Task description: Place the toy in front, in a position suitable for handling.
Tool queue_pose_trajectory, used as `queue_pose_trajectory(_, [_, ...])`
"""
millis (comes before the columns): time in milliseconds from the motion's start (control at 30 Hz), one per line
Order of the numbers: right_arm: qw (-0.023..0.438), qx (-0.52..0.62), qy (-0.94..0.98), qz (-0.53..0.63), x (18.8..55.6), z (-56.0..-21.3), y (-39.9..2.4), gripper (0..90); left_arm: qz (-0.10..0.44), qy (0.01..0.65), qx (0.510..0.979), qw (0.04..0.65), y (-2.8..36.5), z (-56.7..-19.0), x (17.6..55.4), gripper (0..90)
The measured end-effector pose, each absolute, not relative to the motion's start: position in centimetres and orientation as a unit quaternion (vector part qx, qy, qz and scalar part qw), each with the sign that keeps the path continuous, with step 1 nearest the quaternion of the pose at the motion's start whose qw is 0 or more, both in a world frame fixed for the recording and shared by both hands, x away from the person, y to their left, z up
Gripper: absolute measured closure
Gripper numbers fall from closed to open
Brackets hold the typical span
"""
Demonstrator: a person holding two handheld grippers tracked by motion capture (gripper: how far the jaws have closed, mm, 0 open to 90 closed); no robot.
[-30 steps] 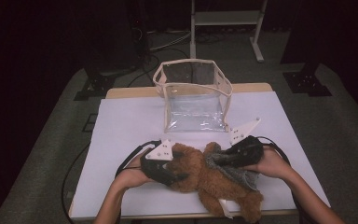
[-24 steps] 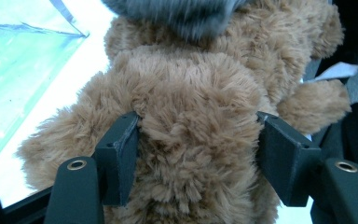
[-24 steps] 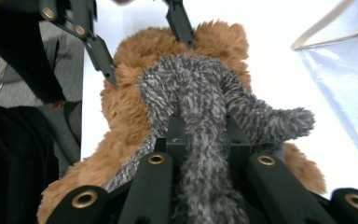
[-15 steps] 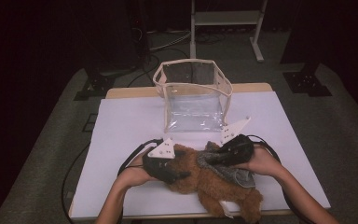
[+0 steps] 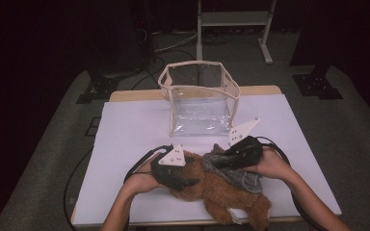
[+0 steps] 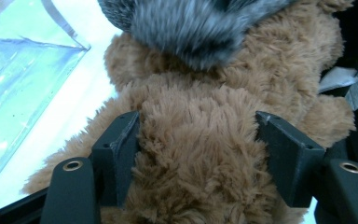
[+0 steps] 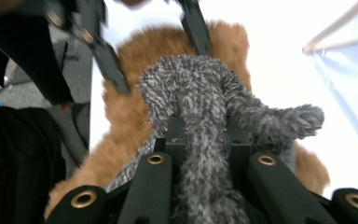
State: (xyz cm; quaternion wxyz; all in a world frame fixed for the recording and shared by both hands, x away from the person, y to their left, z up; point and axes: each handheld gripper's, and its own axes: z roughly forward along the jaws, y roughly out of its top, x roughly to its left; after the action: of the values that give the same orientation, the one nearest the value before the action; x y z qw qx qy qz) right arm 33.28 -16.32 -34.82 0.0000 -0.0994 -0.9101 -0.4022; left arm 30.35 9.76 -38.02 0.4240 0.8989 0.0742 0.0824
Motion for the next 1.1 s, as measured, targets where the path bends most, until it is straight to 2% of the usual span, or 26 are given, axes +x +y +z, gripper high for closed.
queue_pose_trajectory(167, [0.003,-0.082,-0.915,-0.394,32.5,-34.9,-15.4,76.4,0.082,0.079,0.9,0.421,9.8,-38.1,30.4,34.0])
queue_pose_trajectory(333, [0.01,-0.1,-0.913,-0.395,32.5,-36.1,-16.5,76.5,0.08,0.075,0.9,0.423,10.0,-37.7,30.3,33.7])
queue_pose_trajectory(633, [0.008,-0.104,-0.913,-0.393,33.4,-35.8,-16.0,76.5,0.078,0.07,0.903,0.417,10.1,-37.7,30.3,33.3])
queue_pose_trajectory(733, [0.013,-0.111,-0.909,-0.401,33.5,-36.1,-16.8,76.5,0.081,0.071,0.896,0.43,10.4,-37.1,30.4,32.7])
queue_pose_trajectory(900, [-0.001,-0.125,-0.91,-0.395,33.8,-35.7,-18.1,76.4,0.078,0.069,0.904,0.414,10.3,-37.5,30.3,32.9])
queue_pose_trajectory(1100, [0.004,-0.108,-0.911,-0.398,34.2,-35.4,-16.2,76.3,0.087,0.076,0.908,0.403,10.0,-38.0,30.5,34.1])
